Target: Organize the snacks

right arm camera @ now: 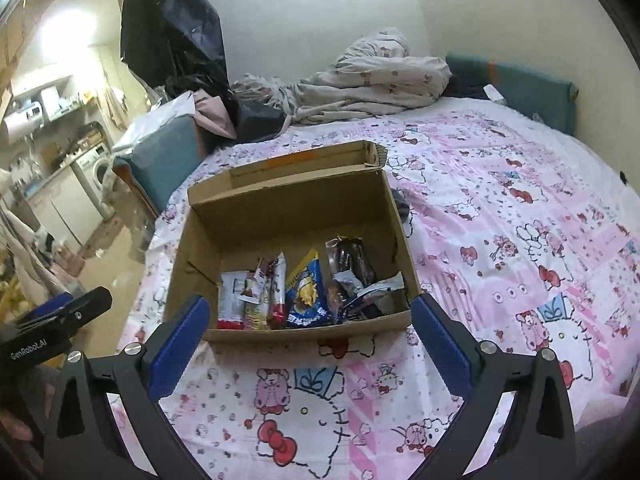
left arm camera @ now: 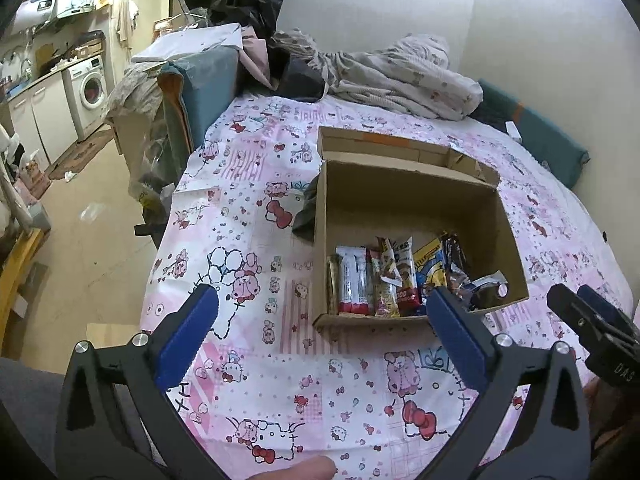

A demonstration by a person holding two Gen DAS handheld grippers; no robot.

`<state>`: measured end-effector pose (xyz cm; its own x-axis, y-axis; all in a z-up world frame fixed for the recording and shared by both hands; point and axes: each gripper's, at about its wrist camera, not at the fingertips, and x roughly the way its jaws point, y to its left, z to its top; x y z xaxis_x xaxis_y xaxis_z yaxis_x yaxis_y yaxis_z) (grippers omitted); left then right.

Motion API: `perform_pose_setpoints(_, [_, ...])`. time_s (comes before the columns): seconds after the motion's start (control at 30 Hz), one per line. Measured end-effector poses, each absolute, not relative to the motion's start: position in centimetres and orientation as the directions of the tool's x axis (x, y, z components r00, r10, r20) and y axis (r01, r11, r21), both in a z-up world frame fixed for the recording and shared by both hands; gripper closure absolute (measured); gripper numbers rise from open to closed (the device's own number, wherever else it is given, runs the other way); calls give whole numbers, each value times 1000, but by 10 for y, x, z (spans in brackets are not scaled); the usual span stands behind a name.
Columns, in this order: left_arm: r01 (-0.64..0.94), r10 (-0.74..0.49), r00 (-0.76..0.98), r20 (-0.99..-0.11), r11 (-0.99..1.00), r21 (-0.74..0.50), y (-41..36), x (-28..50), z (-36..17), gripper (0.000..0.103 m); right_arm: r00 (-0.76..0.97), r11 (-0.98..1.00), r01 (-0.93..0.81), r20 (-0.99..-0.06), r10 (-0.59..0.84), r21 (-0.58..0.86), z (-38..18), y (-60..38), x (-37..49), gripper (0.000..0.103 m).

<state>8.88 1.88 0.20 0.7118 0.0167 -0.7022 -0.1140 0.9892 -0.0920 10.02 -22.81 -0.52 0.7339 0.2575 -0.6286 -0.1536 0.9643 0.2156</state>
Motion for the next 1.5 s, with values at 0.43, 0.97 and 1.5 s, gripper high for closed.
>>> perform_pose_setpoints(0.43, [-90, 7, 706, -708, 993, -80, 14, 88, 1, 0, 734, 973, -162, -640, 229, 163, -10, -217, 100, 0])
perform_pose_setpoints(0.97, [-84, 2, 704, -710, 993, -80, 14, 88, -1, 0, 733, 974, -153, -641, 226, 168, -9, -218, 100, 0])
perform_pose_setpoints(1.5, [-84, 4, 705, -710, 993, -79, 14, 88, -1, 0, 732, 976, -140, -647, 214, 164, -9, -221, 101, 0])
